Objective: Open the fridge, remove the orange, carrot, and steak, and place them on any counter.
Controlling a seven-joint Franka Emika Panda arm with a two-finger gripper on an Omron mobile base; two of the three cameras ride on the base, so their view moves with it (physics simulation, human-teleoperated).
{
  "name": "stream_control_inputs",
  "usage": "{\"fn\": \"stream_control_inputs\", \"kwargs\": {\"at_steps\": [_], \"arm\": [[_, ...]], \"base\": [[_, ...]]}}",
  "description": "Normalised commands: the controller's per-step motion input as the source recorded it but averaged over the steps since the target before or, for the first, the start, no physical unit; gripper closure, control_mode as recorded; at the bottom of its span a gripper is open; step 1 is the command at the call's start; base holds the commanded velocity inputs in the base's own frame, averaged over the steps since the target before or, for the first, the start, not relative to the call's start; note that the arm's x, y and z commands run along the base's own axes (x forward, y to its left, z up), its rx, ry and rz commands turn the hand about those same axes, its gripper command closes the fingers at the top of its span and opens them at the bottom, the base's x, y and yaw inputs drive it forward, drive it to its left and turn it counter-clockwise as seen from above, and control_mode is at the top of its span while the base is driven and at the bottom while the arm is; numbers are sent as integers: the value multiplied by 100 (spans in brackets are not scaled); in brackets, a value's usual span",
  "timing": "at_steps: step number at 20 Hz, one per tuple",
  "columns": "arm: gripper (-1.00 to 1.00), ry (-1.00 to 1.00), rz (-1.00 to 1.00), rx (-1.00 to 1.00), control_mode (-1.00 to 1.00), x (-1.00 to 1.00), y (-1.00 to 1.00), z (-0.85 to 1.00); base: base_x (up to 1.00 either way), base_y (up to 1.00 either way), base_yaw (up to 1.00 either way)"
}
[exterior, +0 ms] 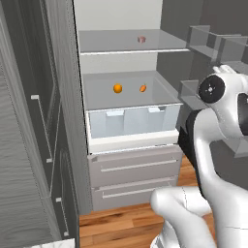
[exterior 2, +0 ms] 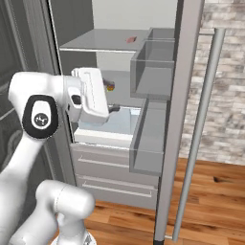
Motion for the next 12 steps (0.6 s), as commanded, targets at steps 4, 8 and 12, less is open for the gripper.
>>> {"fn": "stream_control_inputs", "kwargs": {"at_steps": [4,8,12], "arm": [[-100,8,16,0,-100,-56,61,12],[-100,30,30,0,-100,-46,55,29],[-100,55,38,1,-100,-14,41,30]], "base": [[0,0,0],[0,0,0],[0,0,0]]}}
